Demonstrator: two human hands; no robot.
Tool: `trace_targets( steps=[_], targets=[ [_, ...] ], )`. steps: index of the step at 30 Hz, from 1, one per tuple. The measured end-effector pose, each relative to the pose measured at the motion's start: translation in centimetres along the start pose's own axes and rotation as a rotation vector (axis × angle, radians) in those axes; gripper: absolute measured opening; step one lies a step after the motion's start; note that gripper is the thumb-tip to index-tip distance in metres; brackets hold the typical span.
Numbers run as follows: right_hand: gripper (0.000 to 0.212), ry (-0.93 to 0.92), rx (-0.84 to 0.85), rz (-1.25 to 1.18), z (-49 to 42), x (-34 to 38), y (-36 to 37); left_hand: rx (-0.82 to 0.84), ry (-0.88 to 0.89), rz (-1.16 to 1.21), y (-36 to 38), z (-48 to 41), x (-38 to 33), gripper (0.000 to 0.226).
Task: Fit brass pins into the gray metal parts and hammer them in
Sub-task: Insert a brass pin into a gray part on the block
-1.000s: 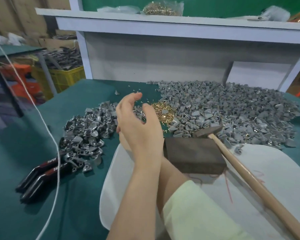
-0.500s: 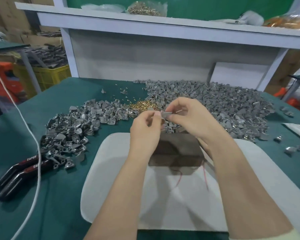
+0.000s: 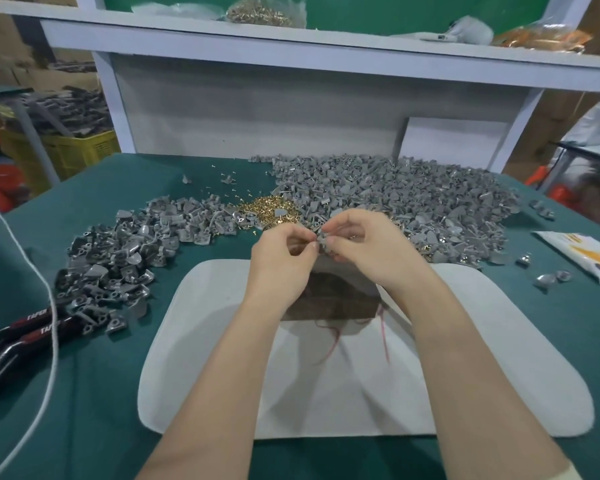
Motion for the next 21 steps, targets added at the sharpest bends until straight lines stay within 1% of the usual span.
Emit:
trace_targets(
  steps=[2,4,6,8,9,11,12,13,15,17,20,21],
  targets=[
    [0.017,-0.007,0.004,0.068,-0.2,0.2,0.2,-0.016,0.028,-0.008,-0.1,0.0,-0.1,0.010],
    [0.018,0.025,0.000,0.111,-0.5,0.1,0.4,-0.027,0.065,-0.064,-0.2,0.2,-0.4,0.010],
    [0.017,0.090,0.031,0.075,-0.8,-0.2,0.7,0.005,0.076,-0.124,-0.1,0.3,-0.5,0.011],
    [0.016,0.144,0.086,-0.039,-1.2,-0.3,1.0,0.024,0.068,-0.171,-0.4,0.1,-0.4,0.015],
    [0.016,0.155,0.091,-0.095,-1.6,-0.3,1.1,0.001,0.063,-0.181,-0.8,0.0,-0.4,0.014],
    [0.016,0.150,0.042,-0.119,-2.7,-0.2,1.5,-0.128,0.052,-0.146,-2.3,-0.5,-0.4,0.008],
    [0.014,0.141,0.001,-0.049,-3.4,-0.2,1.8,-0.222,0.041,-0.091,-3.2,-0.7,-0.3,0.005],
    [0.011,0.125,-0.025,0.072,-4.2,-0.2,2.4,-0.314,0.025,-0.005,-4.0,-0.7,-0.2,0.005],
    [0.010,0.102,-0.012,0.330,-5.9,-0.1,4.4,-0.444,-0.015,0.204,-4.9,-0.6,0.2,0.008],
    [0.014,0.126,0.058,0.482,-7.7,-0.3,6.7,-0.506,-0.049,0.366,-5.2,-0.5,0.5,0.009],
    [0.026,0.231,0.207,0.712,-9.6,-0.7,9.4,-0.559,-0.086,0.562,-5.2,-0.3,0.9,0.008],
    [0.028,0.267,0.229,0.749,-9.8,-0.7,9.9,-0.576,-0.093,0.606,-5.2,-0.3,1.1,0.008]
  ],
)
Point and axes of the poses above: each hand's wrist, its own z-axis away from the middle knuckle, its own y-axis out of the palm, x = y × z, the point moved 5 cm from there along -z, towards the middle knuckle, and after that the axes turned 4 degrees about z, right-handed, at the moved point
